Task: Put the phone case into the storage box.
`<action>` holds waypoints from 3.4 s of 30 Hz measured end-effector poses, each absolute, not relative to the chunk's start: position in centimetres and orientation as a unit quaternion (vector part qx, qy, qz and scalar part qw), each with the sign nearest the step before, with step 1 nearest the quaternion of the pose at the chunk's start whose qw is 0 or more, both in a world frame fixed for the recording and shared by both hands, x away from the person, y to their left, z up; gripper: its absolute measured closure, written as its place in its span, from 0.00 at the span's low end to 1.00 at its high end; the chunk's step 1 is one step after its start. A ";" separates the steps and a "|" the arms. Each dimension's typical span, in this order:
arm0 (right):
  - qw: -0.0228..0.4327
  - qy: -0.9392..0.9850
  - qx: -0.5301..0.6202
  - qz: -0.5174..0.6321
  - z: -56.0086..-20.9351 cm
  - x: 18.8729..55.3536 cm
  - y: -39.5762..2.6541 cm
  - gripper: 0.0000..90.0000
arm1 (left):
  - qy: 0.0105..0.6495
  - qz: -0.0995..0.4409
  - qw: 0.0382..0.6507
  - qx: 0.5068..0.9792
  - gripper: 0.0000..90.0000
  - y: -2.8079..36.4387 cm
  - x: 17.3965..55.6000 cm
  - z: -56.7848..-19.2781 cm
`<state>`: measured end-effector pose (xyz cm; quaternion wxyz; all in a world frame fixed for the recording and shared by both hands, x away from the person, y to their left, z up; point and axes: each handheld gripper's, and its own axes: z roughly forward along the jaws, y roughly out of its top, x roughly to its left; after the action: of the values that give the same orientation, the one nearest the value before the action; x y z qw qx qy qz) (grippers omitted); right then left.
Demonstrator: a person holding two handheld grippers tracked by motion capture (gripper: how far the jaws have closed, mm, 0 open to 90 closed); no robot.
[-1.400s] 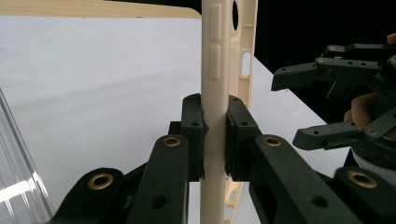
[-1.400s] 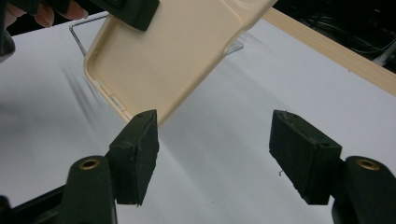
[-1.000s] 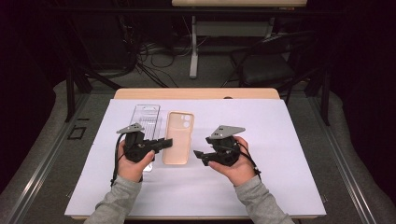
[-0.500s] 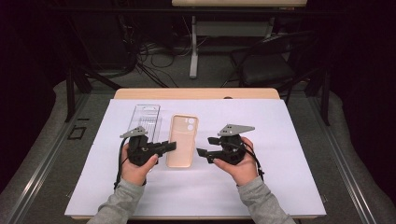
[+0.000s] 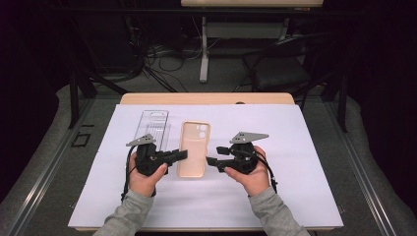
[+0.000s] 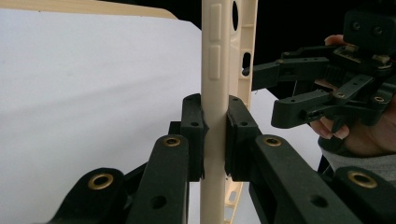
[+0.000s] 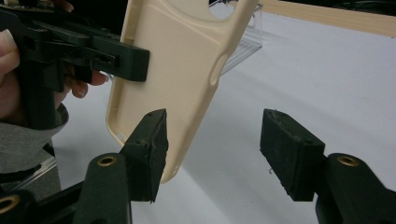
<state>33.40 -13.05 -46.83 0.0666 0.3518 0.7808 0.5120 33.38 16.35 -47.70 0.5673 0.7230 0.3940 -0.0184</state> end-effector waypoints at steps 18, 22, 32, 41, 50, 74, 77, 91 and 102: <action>0.008 0.754 0.373 0.541 -47.9 33.7 -13.2 0.59 | 0.381 -0.024 0.573 0.725 0.90 15.6 32.9 -47.8; -0.001 0.746 0.380 0.546 -48.1 33.9 -13.4 0.62 | 0.378 -0.023 0.573 0.727 0.90 15.4 32.8 -47.9; -0.017 0.735 0.386 0.557 -48.4 33.8 -13.4 0.70 | 0.374 -0.017 0.570 0.731 0.90 14.9 32.6 -48.1; -0.023 0.732 0.387 0.560 -48.5 33.9 -13.6 0.79 | 0.374 -0.018 0.569 0.732 0.90 14.8 32.6 -48.2; -0.033 0.730 0.389 0.561 -48.7 34.1 -13.7 0.86 | 0.374 -0.017 0.569 0.732 0.90 14.7 32.5 -48.3; -0.056 0.719 0.396 0.568 -49.1 34.3 -14.1 0.90 | 0.369 -0.014 0.571 0.733 0.90 14.6 32.5 -48.4; -0.056 0.719 0.396 0.568 -49.1 34.3 -14.1 0.90 | 0.368 -0.014 0.571 0.733 0.90 14.6 32.5 -48.4; -0.057 0.719 0.396 0.569 -49.0 34.3 -14.1 0.91 | 0.368 -0.014 0.571 0.734 0.90 14.6 32.5 -48.4; -0.057 0.719 0.395 0.569 -48.9 34.3 -14.2 0.91 | 0.369 -0.018 0.572 0.732 0.89 14.6 32.6 -48.4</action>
<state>34.26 -14.18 -48.94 -0.0567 0.3946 0.7189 0.5695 32.59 14.65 -48.40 0.5721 0.7321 0.3693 -0.0177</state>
